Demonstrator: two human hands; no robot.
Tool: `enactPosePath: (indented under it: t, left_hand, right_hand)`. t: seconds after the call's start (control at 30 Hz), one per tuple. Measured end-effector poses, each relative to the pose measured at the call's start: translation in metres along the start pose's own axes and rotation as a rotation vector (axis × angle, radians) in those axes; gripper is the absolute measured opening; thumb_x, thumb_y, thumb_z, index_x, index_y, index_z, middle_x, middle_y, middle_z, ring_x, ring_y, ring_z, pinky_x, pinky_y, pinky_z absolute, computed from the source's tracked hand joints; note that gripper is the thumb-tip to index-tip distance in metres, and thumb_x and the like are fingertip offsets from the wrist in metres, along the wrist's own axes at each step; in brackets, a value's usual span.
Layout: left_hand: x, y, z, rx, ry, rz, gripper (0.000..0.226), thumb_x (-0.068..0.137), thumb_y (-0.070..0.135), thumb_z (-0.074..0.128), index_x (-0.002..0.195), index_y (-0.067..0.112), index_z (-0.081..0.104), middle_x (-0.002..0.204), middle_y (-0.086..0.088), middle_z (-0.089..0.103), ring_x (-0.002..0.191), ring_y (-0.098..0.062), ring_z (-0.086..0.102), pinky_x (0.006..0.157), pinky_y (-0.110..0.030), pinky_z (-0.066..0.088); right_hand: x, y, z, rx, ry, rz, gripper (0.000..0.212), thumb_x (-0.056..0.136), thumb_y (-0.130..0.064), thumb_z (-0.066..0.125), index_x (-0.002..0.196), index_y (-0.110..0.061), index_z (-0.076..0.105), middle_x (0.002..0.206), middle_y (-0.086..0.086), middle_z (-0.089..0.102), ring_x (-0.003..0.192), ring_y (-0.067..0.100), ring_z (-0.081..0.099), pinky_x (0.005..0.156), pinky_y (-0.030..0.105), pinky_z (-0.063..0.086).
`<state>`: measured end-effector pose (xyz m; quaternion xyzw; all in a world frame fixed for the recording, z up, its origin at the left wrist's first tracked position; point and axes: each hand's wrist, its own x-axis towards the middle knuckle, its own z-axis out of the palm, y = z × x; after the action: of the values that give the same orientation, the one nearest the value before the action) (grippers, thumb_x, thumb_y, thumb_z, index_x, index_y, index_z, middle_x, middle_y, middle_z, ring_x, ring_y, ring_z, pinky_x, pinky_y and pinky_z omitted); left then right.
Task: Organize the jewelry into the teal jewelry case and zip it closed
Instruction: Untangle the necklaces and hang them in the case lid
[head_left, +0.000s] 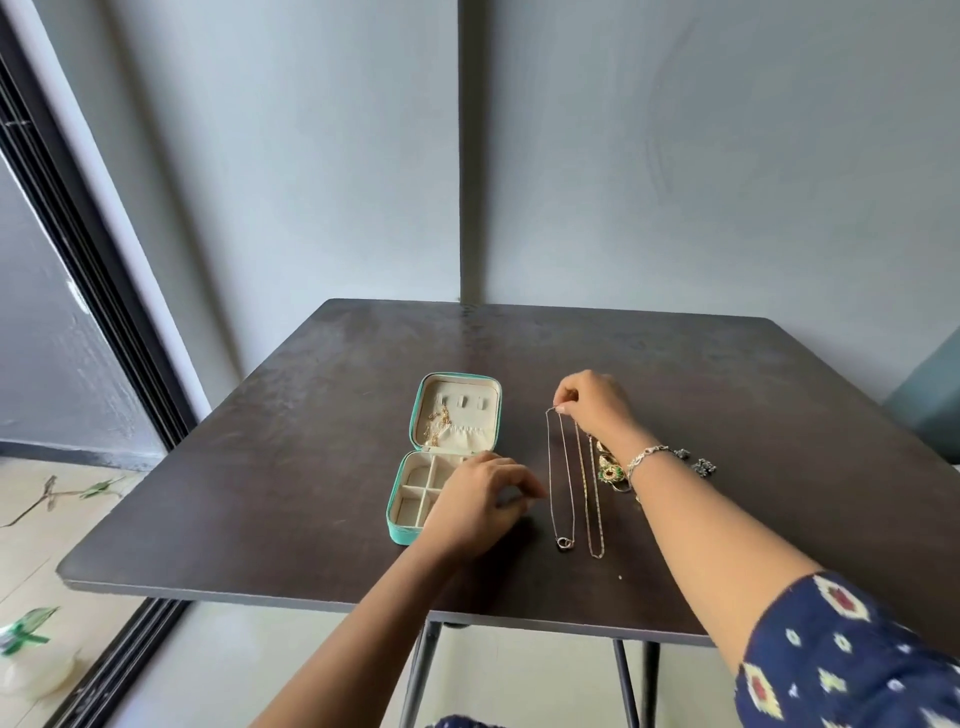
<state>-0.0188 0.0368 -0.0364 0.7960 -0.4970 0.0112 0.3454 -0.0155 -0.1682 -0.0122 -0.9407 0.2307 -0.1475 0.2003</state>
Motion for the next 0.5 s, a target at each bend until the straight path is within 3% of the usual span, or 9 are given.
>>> enactPosePath:
  t: [0.17,0.27,0.4,0.5]
  left_hand:
    - [-0.001,-0.003,-0.002,-0.225,0.000,-0.078,0.018,0.084,0.007,0.060,0.097,0.017,0.067,0.092,0.007,0.067,0.091,-0.005,0.058,0.082,-0.013,0.041]
    - [-0.002,-0.004,-0.004,-0.378,0.040,-0.101,0.025,0.082,0.009,0.059,0.097,0.029,0.061,0.089,0.010,0.067,0.089,0.000,0.061,0.085,-0.015,0.046]
    - [-0.003,-0.006,-0.003,-0.373,0.034,-0.114,0.032,0.084,0.008,0.059,0.094,0.038,0.057,0.090,0.012,0.067,0.090,0.001,0.062,0.087,-0.020,0.048]
    - [-0.001,-0.008,-0.002,-0.374,0.047,-0.130,0.032,0.083,0.007,0.059,0.094,0.037,0.057,0.089,0.013,0.068,0.089,0.002,0.062,0.086,-0.023,0.049]
  right_hand:
    - [0.019,0.003,0.008,-0.064,-0.007,-0.044,0.007,0.079,-0.011,0.067,0.082,-0.016,0.069,0.096,0.005,0.066,0.092,0.023,0.060,0.072,0.027,0.042]
    - [0.026,0.004,0.012,-0.147,-0.069,-0.092,0.010,0.081,-0.015,0.067,0.091,-0.016,0.068,0.103,0.008,0.060,0.105,0.027,0.052,0.083,0.032,0.041]
    - [0.026,0.008,0.014,-0.258,-0.181,-0.095,0.011,0.088,-0.027,0.058,0.096,-0.020,0.060,0.109,0.009,0.052,0.112,0.029,0.042,0.092,0.039,0.035]
    - [0.022,0.009,0.014,-0.280,-0.220,-0.081,0.010,0.092,-0.028,0.051,0.085,-0.022,0.054,0.108,0.009,0.051,0.109,0.029,0.042,0.091,0.039,0.034]
